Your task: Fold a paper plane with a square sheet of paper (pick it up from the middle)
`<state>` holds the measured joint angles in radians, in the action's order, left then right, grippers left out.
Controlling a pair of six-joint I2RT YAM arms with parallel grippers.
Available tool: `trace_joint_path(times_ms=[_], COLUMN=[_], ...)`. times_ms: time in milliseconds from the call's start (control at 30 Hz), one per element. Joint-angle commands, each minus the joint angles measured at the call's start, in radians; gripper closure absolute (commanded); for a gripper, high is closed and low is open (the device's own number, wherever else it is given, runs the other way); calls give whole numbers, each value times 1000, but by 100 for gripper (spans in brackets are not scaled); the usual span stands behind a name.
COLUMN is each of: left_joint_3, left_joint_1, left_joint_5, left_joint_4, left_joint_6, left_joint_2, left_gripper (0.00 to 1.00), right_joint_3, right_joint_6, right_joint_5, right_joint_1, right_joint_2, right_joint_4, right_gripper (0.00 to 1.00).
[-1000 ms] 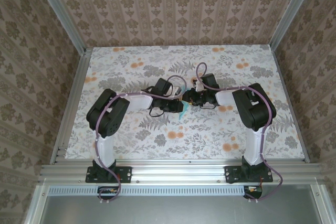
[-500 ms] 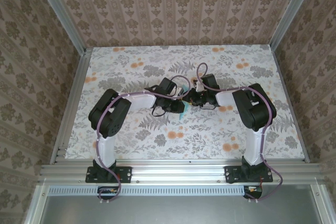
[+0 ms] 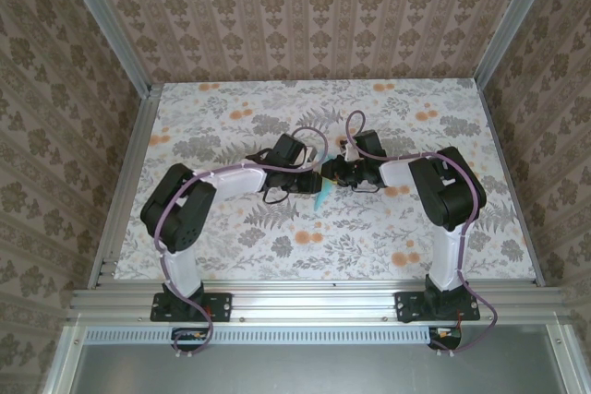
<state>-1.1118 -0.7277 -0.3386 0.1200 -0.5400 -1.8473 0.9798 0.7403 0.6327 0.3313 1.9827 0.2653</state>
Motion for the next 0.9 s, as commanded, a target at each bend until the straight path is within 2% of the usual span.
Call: trace_joint_path(times_ms=[0, 433, 867], left_joint_3=[16, -46, -73], left_joint_1=[1, -4, -17], left_joint_5=[19, -8, 36], left_joint_4=[-6, 42, 108], left_joint_6=[-36, -18, 10], left_joint_2=[5, -86, -111], left_gripper=[68, 64, 64], right_joint_3=[-28, -22, -26], right_joint_6=[-12, -16, -10], right_joint_5=[-86, -86, -91], right_joint_1=[-5, -5, -1], right_joint_2=[41, 43, 32], right_joint_4=[-62, -71, -72], right_gripper=[75, 76, 76])
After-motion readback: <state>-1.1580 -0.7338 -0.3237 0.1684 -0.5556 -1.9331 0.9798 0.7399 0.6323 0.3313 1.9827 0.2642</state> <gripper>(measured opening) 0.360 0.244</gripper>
